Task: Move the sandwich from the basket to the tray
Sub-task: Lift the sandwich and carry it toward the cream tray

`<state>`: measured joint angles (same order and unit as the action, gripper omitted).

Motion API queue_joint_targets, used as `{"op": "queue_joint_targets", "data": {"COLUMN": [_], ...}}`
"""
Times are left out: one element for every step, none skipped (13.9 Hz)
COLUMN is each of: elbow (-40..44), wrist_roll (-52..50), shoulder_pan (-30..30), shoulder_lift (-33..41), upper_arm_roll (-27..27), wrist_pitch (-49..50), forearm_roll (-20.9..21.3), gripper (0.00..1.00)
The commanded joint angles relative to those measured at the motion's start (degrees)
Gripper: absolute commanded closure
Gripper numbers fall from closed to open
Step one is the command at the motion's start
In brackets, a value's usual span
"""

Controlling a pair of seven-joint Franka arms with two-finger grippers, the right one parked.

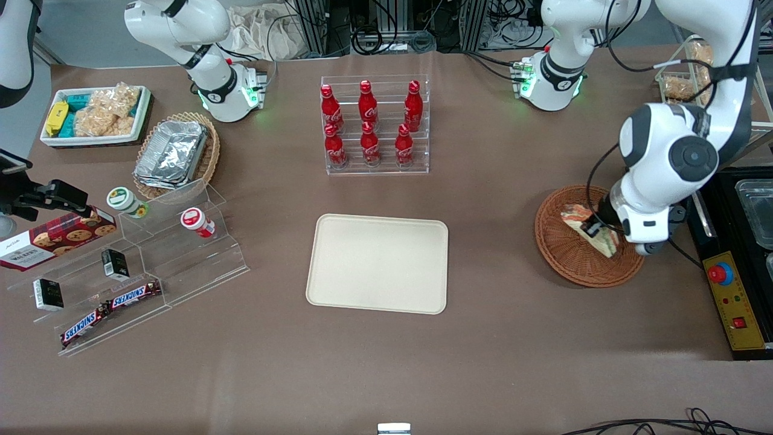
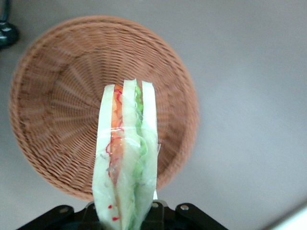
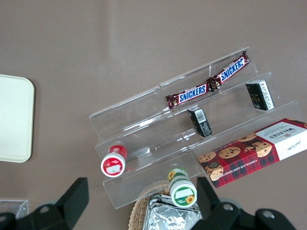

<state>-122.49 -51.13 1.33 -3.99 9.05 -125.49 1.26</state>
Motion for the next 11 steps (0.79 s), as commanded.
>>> {"op": "queue_joint_targets", "data": {"elbow": [2.9,4.2,5.8,7.8,9.4,11.0,12.7,14.1,15.7,16.7,18.0], "wrist_roll": [2.0,1.9,1.9,1.7,2.0,2.1,2.1,2.1,2.0,2.1,2.0], "shoulder_pan": [-0.4,-0.4,-0.4,-0.5,-0.5,-0.6,-1.4,-3.1,-5.4,-7.7,-9.5], "shoulder_lift": [0.7,0.0,-1.1,-2.8,-4.2,-5.9,-7.8,-10.2,-12.9,-15.5,-18.5], "upper_arm_roll": [5.0,8.1,11.0,14.1,16.6,18.1,19.5,19.9,20.0,20.0,20.0], "wrist_pitch": [1.3,1.2,1.1,0.9,0.7,0.3,-0.1,-1.1,-3.2,-5.3,-7.4], "forearm_roll": [-2.0,-2.0,-2.0,-1.5,-0.9,-0.7,0.0,1.7,3.8,5.9,9.0], "gripper": [1.00,1.00,1.00,1.00,1.00,1.00,1.00,1.00,1.00,1.00,1.00]}}
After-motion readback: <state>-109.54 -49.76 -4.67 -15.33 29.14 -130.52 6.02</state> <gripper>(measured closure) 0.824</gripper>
